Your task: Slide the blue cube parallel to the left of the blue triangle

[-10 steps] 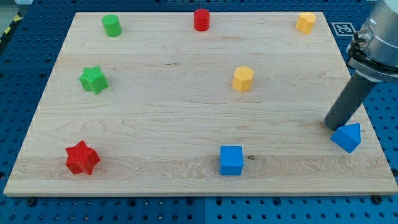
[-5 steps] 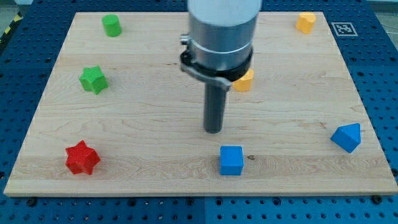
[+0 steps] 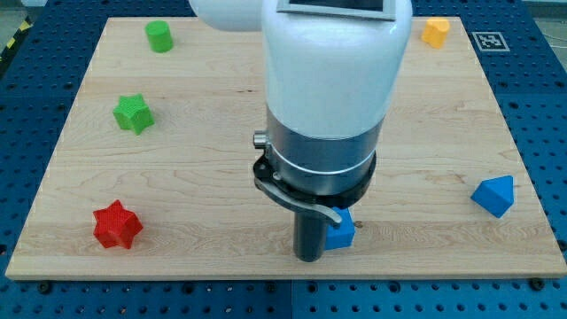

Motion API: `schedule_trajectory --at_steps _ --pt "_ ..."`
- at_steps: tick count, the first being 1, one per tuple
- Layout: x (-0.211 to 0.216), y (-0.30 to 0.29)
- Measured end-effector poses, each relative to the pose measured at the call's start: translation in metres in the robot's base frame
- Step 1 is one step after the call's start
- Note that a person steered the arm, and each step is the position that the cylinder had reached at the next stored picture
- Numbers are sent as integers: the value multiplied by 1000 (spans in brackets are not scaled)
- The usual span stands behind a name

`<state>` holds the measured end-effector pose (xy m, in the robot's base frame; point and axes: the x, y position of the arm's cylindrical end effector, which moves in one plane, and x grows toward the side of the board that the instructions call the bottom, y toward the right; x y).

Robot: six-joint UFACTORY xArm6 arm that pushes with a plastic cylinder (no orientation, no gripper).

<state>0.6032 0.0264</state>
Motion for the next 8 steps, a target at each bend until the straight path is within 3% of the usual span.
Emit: schedule_trajectory --at_steps 3,8 --pt "-30 9" --pt "-43 41"
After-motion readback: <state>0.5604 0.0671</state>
